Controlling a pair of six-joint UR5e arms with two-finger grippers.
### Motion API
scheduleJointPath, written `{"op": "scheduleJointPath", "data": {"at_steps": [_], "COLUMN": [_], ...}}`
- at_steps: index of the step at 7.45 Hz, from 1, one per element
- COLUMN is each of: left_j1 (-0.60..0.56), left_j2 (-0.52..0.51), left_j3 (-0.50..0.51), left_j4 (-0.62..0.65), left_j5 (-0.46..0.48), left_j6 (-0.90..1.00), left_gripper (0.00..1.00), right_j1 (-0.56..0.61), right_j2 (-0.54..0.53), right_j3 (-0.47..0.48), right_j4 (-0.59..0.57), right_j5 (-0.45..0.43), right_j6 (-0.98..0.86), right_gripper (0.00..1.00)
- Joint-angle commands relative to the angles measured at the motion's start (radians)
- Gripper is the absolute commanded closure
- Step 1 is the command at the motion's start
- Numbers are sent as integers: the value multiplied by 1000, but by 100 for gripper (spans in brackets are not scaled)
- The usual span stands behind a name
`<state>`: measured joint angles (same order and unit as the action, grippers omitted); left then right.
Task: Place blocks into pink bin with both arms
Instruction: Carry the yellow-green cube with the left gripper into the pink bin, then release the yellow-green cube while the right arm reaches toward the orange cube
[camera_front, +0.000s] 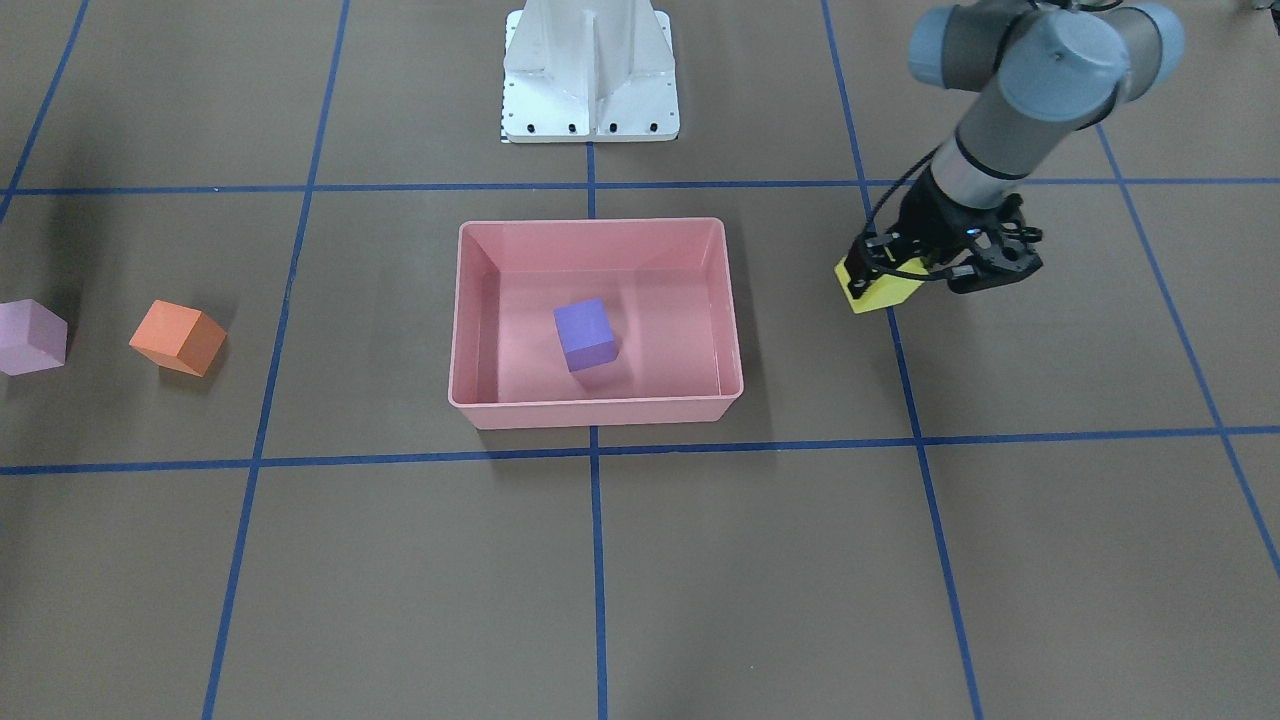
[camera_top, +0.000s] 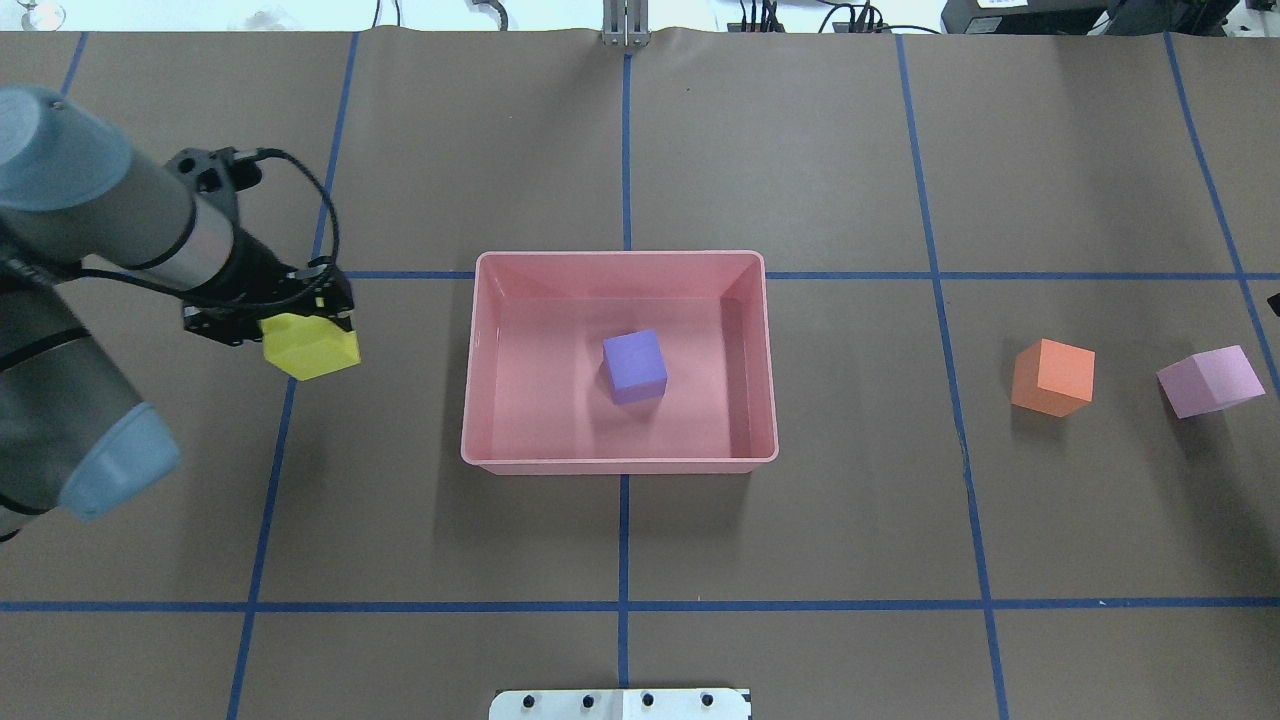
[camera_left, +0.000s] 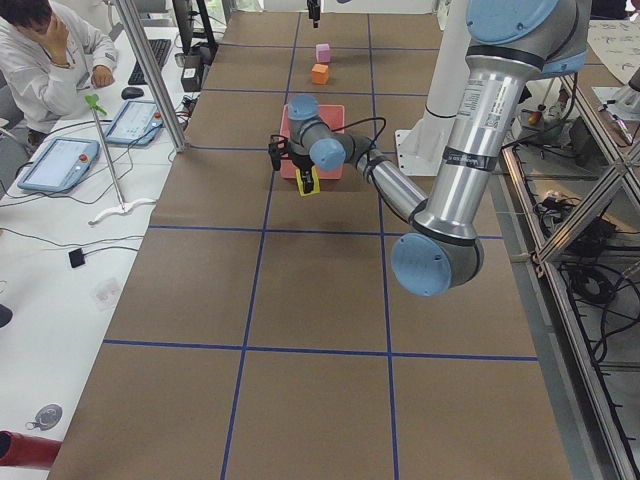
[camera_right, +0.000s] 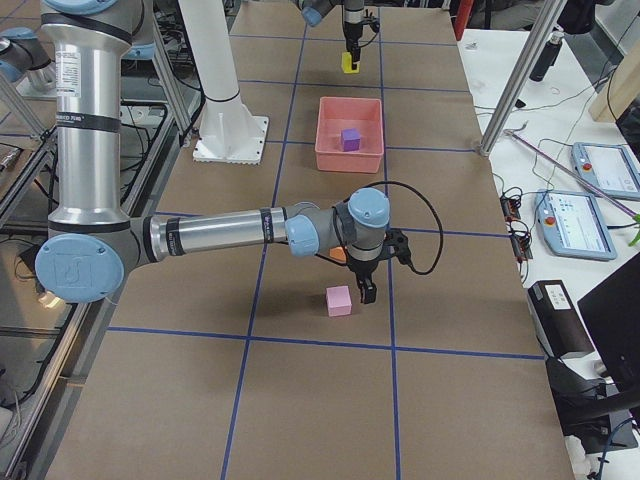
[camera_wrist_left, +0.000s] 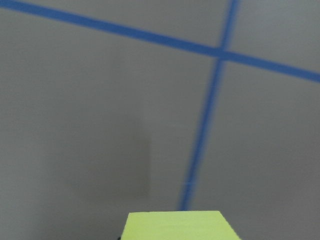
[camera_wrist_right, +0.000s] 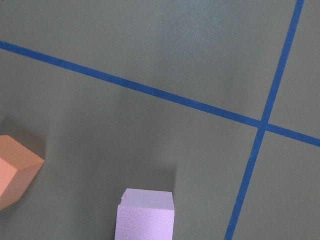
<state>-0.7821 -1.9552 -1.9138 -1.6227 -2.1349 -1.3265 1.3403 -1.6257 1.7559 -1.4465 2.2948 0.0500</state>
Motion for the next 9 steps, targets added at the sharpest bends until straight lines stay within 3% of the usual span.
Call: {"op": "scheduleJointPath", "data": {"at_steps": [1,2,3,5,7,9], "left_j1": [110,151,164,137,86,-76], "left_j2": [-285,-365,-373,-351,-100,123], "left_j3": [71,137,147,101,-104,-148], "left_j4": [155,155,155,164,202,192], "left_j5": [19,82,104,96,75,67], "left_j6": [-177,-210,-211,-170,104,530], "left_gripper": [38,24,0,0,0,0], "right_j1": [-7,-10,-15,-48,-123,-237], "right_j2": [3,13,15,32,49,49], "right_j3": [-1,-3,-3,10,11,11], "right_j4": [0,-2,-2,1,88,271], "right_j5": [0,0,0,3,0,-23], "right_j6": [1,1,2,91,272,591], "right_gripper": [0,0,0,0,0,0]}}
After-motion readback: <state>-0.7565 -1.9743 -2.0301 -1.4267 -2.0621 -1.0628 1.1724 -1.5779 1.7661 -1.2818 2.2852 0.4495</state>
